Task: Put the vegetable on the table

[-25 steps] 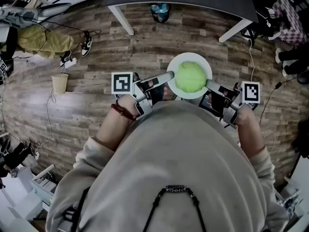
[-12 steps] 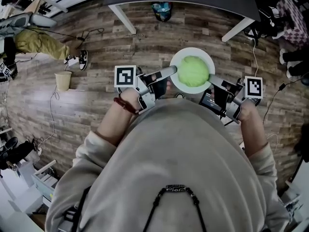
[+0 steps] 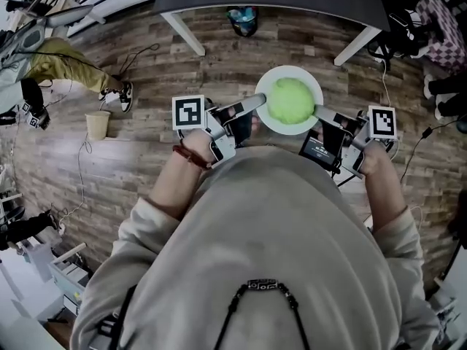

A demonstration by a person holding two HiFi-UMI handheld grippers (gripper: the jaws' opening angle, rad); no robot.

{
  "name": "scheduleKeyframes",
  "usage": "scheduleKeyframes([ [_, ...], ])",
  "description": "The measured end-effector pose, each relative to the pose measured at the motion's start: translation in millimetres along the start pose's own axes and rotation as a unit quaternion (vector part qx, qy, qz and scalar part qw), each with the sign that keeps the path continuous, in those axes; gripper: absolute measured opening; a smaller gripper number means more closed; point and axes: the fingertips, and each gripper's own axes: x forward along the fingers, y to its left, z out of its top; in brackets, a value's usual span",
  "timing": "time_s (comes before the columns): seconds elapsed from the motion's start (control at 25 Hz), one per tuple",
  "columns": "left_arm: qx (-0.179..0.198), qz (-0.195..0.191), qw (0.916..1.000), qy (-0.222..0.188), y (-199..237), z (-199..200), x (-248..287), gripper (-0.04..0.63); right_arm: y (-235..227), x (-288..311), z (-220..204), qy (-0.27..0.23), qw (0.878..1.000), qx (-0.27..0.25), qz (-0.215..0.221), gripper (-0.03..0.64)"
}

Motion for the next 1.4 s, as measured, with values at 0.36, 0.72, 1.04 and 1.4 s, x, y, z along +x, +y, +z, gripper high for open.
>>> scheduleKeyframes([
  [0.36, 0.0, 0.005, 1.0, 0.005, 1.8, 0.2, 3.4, 0.036, -4.6, -2.3, 1.6, -0.002, 1.0, 0.002, -0.001, 0.026],
  [0.72, 0.004, 0.001, 0.9997, 0.024, 4.9, 5.4, 11.0, 0.035, -7.0, -4.5, 4.1, -0.027, 1.0, 0.003, 0.0, 0.026],
  [1.04, 0.019, 0.005, 0.999, 0.04, 16.4, 31.5, 18.7, 0.035, -16.0, 7.3, 27.0, -0.035, 0.999, -0.007, 0.002, 0.026],
  [1.4, -0.015, -0.011, 0.9986, 0.05, 27.1, 131.0, 13.0, 0.035, -3.4, 69.9, 103.0, -0.043, 0.999, -0.001, -0.024, 0.026],
])
